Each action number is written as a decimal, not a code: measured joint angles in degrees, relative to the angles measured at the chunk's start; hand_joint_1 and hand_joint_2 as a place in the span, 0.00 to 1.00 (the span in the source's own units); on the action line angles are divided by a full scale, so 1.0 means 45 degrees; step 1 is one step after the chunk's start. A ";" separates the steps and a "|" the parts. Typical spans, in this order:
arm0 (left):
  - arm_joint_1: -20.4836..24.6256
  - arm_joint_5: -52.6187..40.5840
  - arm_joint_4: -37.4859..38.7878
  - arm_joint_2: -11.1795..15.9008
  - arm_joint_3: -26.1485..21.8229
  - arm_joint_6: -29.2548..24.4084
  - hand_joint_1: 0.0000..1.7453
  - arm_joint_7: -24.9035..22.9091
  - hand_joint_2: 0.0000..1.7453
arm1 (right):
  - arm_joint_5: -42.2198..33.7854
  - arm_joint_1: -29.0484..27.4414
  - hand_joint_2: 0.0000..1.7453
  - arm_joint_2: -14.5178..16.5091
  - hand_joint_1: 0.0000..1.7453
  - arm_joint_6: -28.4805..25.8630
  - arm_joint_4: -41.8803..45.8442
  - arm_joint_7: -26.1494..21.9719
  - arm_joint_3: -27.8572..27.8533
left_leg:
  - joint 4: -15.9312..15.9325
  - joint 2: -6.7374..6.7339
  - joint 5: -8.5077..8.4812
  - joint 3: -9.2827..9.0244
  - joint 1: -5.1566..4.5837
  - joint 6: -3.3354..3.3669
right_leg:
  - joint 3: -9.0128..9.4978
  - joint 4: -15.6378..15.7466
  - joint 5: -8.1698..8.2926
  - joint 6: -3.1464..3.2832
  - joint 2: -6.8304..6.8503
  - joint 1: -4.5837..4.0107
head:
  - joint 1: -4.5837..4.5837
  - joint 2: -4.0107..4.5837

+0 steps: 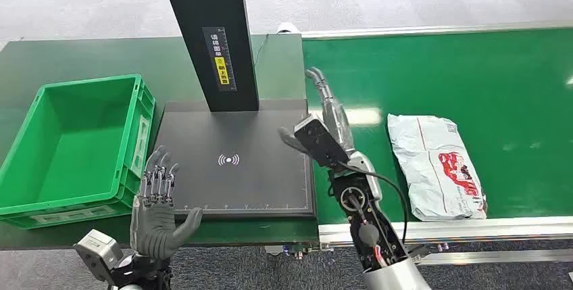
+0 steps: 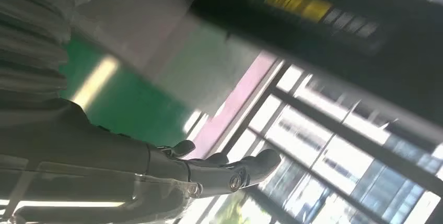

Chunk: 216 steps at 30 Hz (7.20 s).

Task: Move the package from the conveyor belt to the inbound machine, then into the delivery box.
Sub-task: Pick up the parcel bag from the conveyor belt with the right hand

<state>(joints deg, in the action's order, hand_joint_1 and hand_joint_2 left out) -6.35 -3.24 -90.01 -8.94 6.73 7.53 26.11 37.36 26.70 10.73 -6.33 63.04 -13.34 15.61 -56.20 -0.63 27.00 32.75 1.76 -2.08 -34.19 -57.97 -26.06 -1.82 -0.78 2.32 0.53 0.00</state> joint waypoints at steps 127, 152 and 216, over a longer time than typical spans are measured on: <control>-0.0195 -0.0690 0.0543 -0.0019 -0.1123 -0.0324 0.00 -0.0100 1.00 | 0.4966 0.0392 1.00 -0.2226 1.00 0.4182 -0.6069 0.3789 -0.0616 | 0.0004 0.0003 0.0006 -0.0007 0.0002 -0.0001 | 0.0010 0.0000 -0.0005 0.0001 0.0002 -0.0001 | -0.0005 0.0000; -0.0596 -0.0698 0.0434 -0.0036 -0.1226 -0.0096 0.00 -0.0049 1.00 | 0.3496 0.0225 1.00 -0.2296 0.00 0.3571 -0.5008 0.2060 -0.0230 | 0.0004 0.0000 0.0006 -0.0007 0.0002 -0.0001 | 0.0007 0.0000 -0.0005 0.0001 0.0001 -0.0002 | -0.0004 0.0000; -0.0242 -0.0252 0.0884 0.0135 -0.0707 -0.0881 0.00 -0.0257 1.00 | 0.2095 0.3690 1.00 -0.3769 1.00 0.8108 -0.7044 0.1754 0.9397 | 0.0005 -0.0021 0.0012 -0.0146 0.0006 -0.0005 | 0.0139 0.0002 -0.0005 0.0002 -0.0024 -0.0005 | -0.0005 0.0000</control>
<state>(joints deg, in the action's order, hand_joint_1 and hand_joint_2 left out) -7.44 -4.37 -86.03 -8.33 3.55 3.56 24.95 46.79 43.31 -6.23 30.16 31.34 -5.44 57.89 -56.18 -0.72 27.05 32.09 1.78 -2.10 -33.57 -57.96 -26.09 -1.81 -0.89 2.30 0.51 0.00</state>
